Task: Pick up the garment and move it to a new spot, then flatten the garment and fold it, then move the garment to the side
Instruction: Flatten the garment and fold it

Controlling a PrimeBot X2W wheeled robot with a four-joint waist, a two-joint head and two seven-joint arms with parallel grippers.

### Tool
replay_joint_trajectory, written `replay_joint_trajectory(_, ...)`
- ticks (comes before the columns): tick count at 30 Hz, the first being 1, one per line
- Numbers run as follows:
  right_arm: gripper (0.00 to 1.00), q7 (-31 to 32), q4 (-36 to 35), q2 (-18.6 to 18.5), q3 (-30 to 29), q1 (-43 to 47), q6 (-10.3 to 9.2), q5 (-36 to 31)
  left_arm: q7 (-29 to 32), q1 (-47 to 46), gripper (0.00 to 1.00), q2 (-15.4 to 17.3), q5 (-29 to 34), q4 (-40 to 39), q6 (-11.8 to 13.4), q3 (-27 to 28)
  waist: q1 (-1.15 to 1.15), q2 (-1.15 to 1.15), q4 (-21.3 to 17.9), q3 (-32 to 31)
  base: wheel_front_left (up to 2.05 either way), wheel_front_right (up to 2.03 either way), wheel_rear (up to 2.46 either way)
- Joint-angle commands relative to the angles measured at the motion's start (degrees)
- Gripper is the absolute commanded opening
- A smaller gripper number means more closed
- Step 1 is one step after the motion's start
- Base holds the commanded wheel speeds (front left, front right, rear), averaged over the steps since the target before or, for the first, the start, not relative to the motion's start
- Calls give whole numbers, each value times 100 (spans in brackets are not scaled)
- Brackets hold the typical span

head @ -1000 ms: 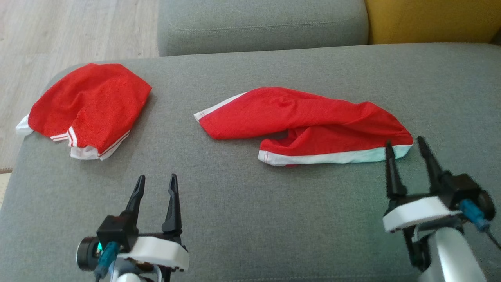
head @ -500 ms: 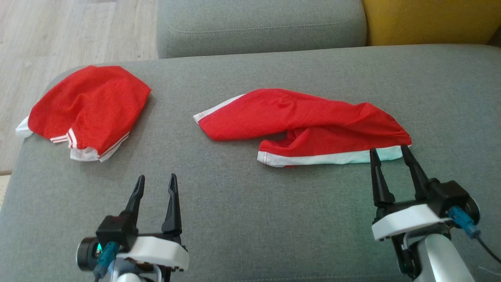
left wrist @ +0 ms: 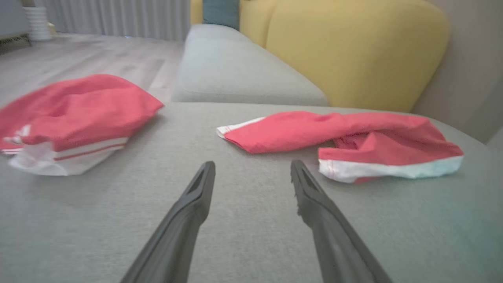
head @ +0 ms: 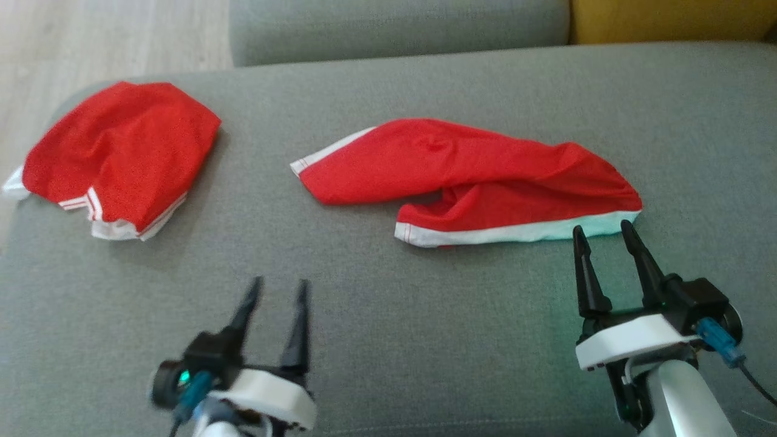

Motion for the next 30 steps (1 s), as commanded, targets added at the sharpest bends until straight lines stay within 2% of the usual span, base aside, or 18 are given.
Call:
replay_joint_trajectory(1,100,-74,-199,-19,115,-286,-5,56,-71,-479,100,-16,7,-60,-157,21,0,0,-91,175,0,0,0)
replay_joint_trajectory(6,100,-85,-194,-19,140,-417,-5,95,-45,-1039,100,-16,-40,491,-537,-345,0,0,-313,509,0,0,0)
replay_joint_trajectory(12,100,-97,-184,-19,175,-565,-5,132,58,-1752,100,-16,-348,1165,-735,-693,0,0,-591,832,0,0,0)
replay_joint_trajectory(17,100,-102,-203,-19,226,-666,-5,174,74,-2239,100,-16,-549,1660,-786,-909,0,0,-810,1031,0,0,0)
replay_joint_trajectory(30,100,-104,-311,-19,244,-726,-5,252,7,-2799,100,-16,-1000,2439,-751,-1026,0,0,-1078,1257,0,0,0)
